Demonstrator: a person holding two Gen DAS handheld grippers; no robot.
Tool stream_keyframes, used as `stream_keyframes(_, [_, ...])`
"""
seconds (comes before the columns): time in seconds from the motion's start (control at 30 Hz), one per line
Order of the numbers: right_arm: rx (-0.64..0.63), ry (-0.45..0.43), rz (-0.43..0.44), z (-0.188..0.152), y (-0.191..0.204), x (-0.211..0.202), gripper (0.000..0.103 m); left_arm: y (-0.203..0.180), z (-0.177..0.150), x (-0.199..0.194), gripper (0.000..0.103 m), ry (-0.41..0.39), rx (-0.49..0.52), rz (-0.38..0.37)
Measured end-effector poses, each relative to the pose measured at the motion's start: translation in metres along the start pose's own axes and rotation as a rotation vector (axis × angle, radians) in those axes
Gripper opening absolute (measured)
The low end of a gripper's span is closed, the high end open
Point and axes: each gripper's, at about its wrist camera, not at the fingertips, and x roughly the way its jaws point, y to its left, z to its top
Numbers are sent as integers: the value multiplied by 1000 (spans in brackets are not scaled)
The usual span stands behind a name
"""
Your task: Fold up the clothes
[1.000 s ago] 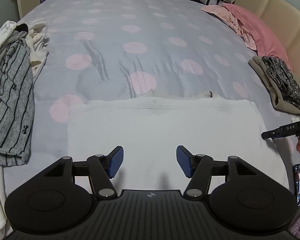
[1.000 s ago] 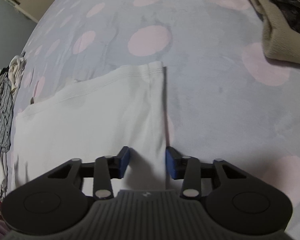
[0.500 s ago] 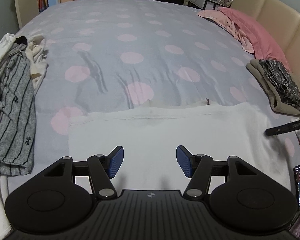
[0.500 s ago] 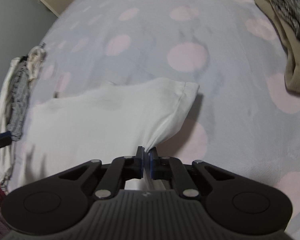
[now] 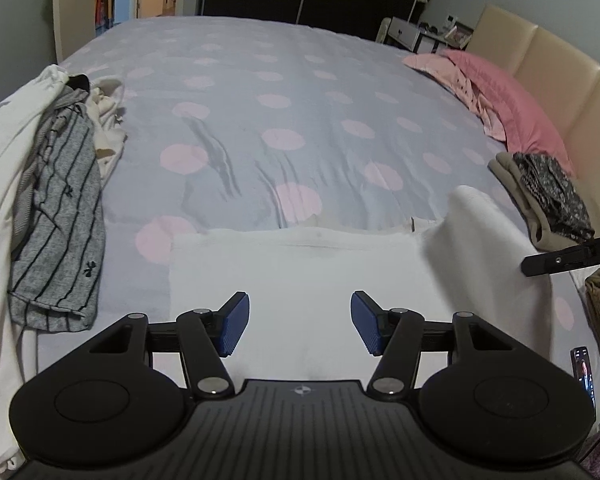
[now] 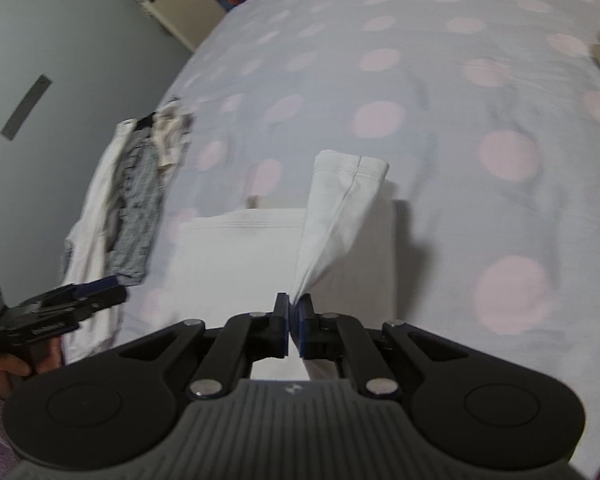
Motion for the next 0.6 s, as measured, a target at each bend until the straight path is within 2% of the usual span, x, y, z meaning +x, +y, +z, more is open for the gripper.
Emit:
stream_keyframes(0.37, [-41,58,117,9,85,53,5,36,-11,-25,54,-30,-33,42])
stream_keyframes(0.6, [-77,119,169,12,147,112,5,59,-16,-34,54,-31,-75,66])
